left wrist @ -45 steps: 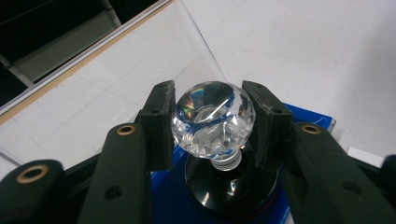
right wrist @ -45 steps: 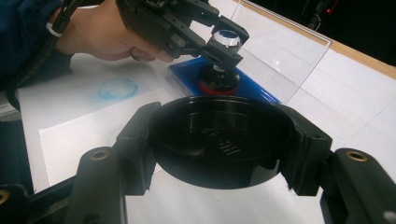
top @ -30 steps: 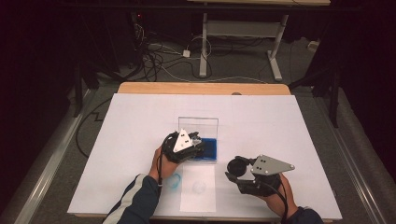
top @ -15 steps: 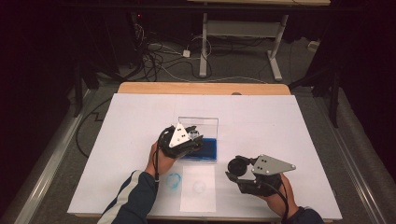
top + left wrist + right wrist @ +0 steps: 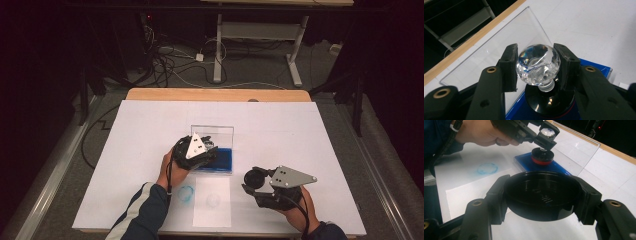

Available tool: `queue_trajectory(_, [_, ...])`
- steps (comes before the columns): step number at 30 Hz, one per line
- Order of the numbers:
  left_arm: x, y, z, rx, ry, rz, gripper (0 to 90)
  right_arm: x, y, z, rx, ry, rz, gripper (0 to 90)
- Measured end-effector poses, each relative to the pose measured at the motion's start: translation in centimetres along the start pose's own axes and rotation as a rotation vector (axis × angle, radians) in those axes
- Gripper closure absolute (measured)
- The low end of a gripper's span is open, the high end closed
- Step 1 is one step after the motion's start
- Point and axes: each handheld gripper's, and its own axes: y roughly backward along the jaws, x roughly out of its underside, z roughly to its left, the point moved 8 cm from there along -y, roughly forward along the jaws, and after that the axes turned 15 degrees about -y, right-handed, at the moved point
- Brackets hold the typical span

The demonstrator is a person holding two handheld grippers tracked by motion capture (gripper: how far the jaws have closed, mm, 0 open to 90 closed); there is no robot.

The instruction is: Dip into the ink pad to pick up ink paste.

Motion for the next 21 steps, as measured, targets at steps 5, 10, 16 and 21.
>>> queue_trajectory(5, [0.53,-0.49,-0.42,0.006,0.000,0.016,55.2,0.02,-0.02,0.03,-0.001,0.003,0.002,38.7])
queue_trajectory(10, [0.78,-0.64,-0.58,0.008,0.021,0.005,55.2,0.05,-0.05,0.07,-0.003,0.004,0.004,38.7])
queue_trajectory(16, [0.97,-0.64,-0.71,0.014,0.036,-0.008,55.1,0.11,-0.10,0.06,-0.004,0.006,0.007,38.7])
queue_trajectory(21, [1.01,-0.62,-0.91,0.006,0.032,-0.008,55.1,0.13,-0.14,0.14,-0.004,0.005,0.010,38.7])
